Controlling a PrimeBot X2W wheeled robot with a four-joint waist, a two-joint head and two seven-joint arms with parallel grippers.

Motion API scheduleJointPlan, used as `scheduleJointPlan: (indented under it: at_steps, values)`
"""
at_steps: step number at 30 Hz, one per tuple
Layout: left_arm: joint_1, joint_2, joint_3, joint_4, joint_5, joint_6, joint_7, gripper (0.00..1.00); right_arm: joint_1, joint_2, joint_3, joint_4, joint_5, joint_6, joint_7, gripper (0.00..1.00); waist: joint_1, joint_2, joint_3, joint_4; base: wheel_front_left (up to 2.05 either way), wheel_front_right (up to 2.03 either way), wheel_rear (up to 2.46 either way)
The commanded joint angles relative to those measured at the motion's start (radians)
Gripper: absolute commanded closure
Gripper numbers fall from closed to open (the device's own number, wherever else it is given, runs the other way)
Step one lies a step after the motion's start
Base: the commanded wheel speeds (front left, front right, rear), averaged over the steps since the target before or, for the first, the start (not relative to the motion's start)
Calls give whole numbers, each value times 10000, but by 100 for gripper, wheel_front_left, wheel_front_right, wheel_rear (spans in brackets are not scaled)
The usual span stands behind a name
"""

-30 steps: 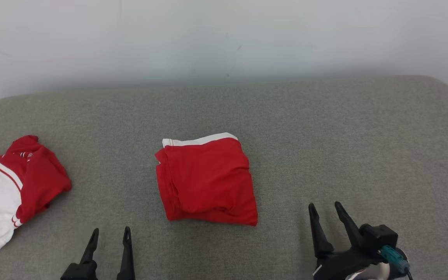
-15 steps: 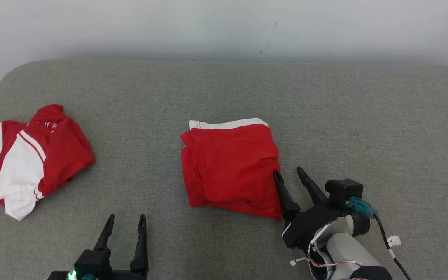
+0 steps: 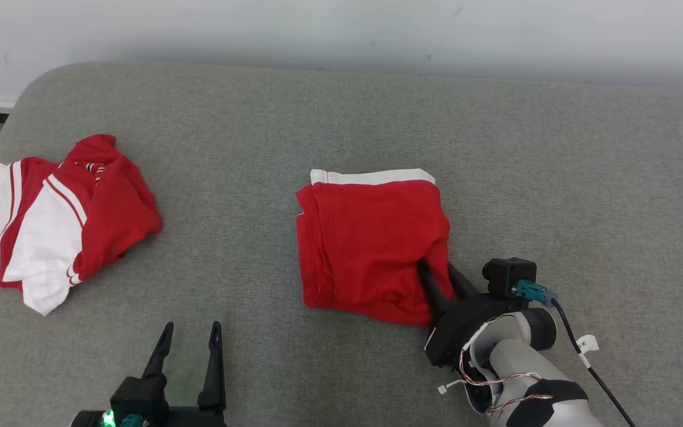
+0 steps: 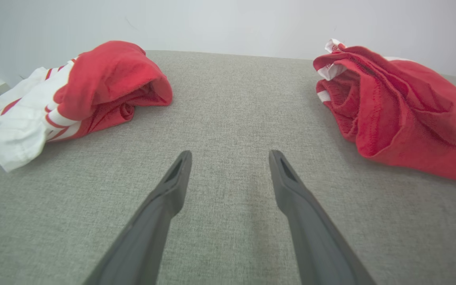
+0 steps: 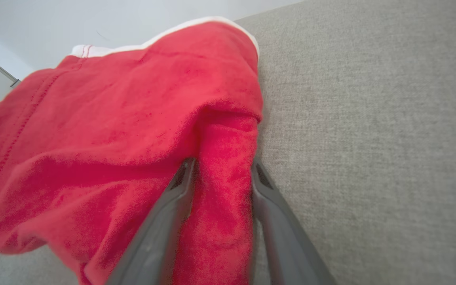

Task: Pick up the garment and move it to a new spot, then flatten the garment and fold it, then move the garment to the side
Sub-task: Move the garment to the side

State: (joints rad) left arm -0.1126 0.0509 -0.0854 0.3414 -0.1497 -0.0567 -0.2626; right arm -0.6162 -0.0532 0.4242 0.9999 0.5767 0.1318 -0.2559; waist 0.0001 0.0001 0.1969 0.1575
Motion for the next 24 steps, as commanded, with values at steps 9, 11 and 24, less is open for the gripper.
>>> scheduleJointPlan:
  at_steps: [9, 11, 24]
  values:
    - [-57, -7, 20, -115, 222, -55, -32, 0, 26, 10, -781, -42, -608, -24, -93, 100, -1, -1, -341, -883, 0, 0, 0]
    - [-3, -4, 43, -114, 237, -103, -32, 0, 198, 24, -1007, -168, -765, -24, -90, 100, -1, -1, -467, -1229, 0, 0, 0]
    - [-162, -5, -201, -129, 389, -249, -32, 0, 818, 28, -1159, -741, -1100, -24, -81, 100, -1, -1, -568, -3780, 0, 0, 0]
